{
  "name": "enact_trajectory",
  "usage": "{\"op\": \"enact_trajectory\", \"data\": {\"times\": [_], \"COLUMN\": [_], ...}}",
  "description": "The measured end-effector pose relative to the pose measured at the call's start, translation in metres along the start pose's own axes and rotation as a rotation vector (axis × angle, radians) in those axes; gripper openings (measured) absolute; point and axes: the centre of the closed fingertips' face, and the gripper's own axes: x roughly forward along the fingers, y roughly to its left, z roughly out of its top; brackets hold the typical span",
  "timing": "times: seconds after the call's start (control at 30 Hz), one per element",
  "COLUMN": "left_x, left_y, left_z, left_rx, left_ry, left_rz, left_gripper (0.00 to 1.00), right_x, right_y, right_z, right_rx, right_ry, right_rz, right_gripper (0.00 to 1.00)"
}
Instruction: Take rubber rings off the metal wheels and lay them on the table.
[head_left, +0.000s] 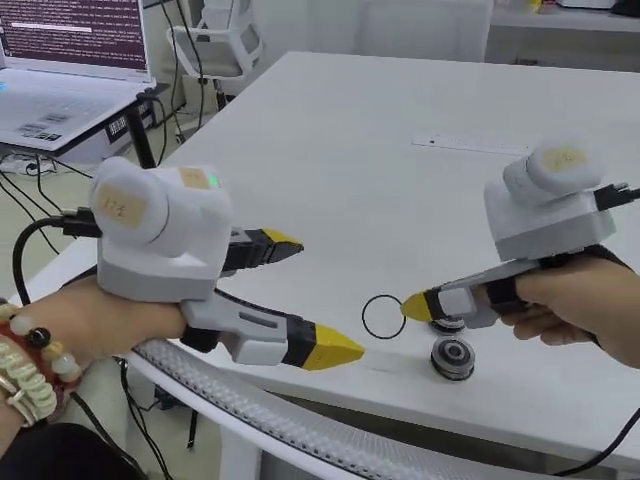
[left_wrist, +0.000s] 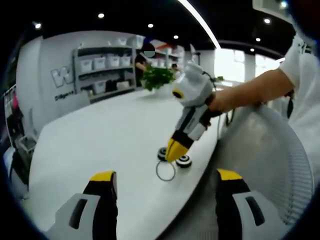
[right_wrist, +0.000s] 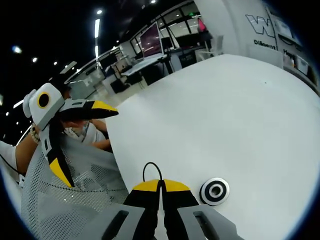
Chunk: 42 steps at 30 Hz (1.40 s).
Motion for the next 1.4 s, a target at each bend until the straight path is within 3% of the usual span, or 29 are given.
{"op": "enact_trajectory", "data": {"times": [0.27, 0.6, 0.77, 0.9, 1.1, 1.4], "left_x": [0.0, 0.0, 0.0, 0.0, 0.0, 0.0], "left_y": [0.001, 0.0, 0.0, 0.0, 0.001, 0.0], "left_z": [-0.001, -0.004, -0.004, -0.004, -0.004, -0.006], "left_rx": [-0.022, -0.015, -0.018, -0.025, -0.039, -0.055], "left_ry": [0.001, 0.018, 0.02, 0.019, 0.01, 0.016], "left_rz": [0.001, -0.003, -0.001, -0.006, -0.009, -0.013], "left_gripper": [0.81, 0.81, 0.81, 0.8, 0.8, 0.8], "right_x": [0.008, 0.01, 0.011, 0.004, -0.011, -0.035], "right_y": [-0.011, -0.022, -0.026, -0.023, -0.014, -0.018], "right_z": [-0.018, -0.015, -0.019, -0.013, 0.006, 0.005], "right_rx": [0.002, -0.037, -0.045, -0.07, 0.01, -0.07], "right_ry": [0.032, 0.003, 0.018, -0.003, -0.115, -0.132], "right_rz": [-0.042, -0.098, -0.102, -0.091, -0.011, -0.038], "right_gripper": [0.0, 0.0, 0.09, 0.08, 0.11, 0.16]}}
